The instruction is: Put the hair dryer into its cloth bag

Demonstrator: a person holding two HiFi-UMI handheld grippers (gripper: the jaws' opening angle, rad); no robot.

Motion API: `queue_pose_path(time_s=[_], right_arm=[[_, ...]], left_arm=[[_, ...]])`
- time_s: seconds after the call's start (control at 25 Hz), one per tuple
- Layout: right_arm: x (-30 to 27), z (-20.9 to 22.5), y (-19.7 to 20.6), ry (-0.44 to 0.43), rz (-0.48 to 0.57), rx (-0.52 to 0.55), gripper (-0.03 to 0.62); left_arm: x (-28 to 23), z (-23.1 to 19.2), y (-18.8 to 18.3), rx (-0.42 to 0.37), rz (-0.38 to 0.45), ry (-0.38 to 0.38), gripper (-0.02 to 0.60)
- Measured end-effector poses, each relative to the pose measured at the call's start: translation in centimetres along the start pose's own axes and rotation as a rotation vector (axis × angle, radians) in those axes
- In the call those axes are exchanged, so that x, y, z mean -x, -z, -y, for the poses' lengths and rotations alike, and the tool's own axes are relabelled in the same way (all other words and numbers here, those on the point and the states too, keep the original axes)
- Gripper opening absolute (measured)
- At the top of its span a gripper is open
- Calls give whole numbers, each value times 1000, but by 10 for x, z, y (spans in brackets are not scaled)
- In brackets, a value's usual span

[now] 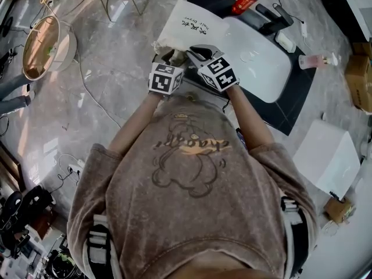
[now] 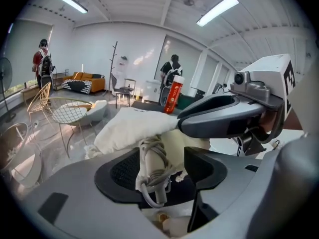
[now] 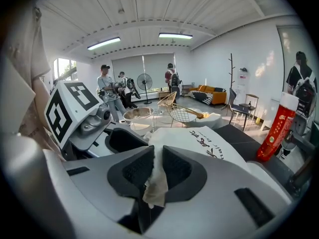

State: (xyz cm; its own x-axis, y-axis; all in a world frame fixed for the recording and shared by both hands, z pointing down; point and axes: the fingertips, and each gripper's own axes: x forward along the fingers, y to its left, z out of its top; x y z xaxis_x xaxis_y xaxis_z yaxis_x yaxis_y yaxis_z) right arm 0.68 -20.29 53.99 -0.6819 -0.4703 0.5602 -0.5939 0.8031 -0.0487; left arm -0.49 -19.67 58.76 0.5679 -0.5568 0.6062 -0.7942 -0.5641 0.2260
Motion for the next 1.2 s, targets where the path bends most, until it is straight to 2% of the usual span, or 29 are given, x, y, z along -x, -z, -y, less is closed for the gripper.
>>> queue_pose_path(time_s=[0.64, 0.88, 1.0, 1.2], right_arm=[[1, -4, 14, 29, -24, -14, 58], [-1, -4, 14, 34, -33, -15, 58], [-1, -5, 15, 36, -37, -12, 58], [-1, -5, 14, 39, -47, -6, 58]], left_arm=[[19, 2, 43, -5, -41, -33, 275], [16, -5, 57, 21, -82, -48, 270], [13, -8, 63, 28, -111, -56, 199], [15, -6, 63, 71, -124, -22, 159]])
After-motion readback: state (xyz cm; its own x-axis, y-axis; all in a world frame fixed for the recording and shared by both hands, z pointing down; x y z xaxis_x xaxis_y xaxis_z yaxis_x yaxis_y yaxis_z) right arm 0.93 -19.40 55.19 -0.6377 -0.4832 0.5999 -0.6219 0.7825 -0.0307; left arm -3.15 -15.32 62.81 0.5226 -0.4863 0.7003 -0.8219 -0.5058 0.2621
